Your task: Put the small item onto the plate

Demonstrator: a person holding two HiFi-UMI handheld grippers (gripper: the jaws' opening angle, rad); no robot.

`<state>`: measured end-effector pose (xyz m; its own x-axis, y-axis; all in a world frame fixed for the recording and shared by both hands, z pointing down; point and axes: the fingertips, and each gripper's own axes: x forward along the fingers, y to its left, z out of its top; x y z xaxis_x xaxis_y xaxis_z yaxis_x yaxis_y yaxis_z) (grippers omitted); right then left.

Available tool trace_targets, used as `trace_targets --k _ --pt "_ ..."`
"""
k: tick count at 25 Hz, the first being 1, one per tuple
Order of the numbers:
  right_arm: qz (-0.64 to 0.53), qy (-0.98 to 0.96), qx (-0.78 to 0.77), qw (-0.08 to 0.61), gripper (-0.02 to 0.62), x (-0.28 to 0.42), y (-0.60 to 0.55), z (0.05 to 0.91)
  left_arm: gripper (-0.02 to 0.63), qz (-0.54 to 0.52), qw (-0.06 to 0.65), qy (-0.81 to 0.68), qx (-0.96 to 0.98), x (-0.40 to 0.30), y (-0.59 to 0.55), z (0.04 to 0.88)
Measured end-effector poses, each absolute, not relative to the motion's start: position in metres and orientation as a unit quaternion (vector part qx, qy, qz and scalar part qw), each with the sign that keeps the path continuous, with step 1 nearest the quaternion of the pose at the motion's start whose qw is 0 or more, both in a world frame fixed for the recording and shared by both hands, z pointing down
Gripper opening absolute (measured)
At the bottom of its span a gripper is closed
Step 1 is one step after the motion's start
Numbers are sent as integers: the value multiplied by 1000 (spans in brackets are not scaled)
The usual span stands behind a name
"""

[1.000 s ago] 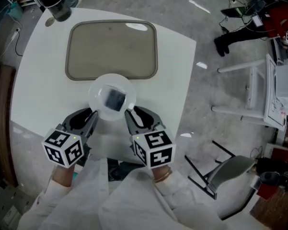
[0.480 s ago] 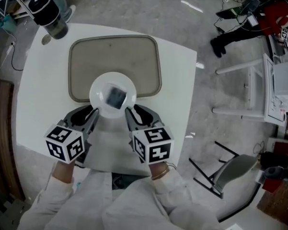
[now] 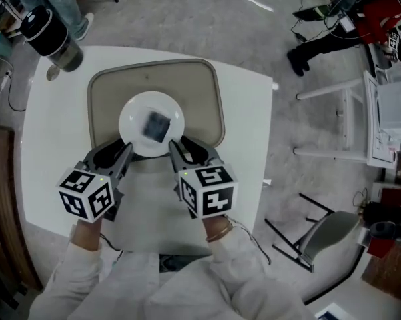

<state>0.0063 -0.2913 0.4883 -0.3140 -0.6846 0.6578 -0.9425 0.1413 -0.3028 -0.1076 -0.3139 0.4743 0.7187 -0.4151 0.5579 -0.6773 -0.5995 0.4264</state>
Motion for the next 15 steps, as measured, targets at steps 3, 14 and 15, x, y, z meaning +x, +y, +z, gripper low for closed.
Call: trace_targets --k 3,14,15 --pt "349 -730 558 186 110 10 -307 493 87 203 320 -317 870 -103 -330 478" --pt "337 -761 518 198 15 -27 -340 502 88 208 343 -286 870 -75 -342 497" --pt "343 -761 516 191 15 -27 -340 503 87 206 345 -290 869 -76 -344 498"
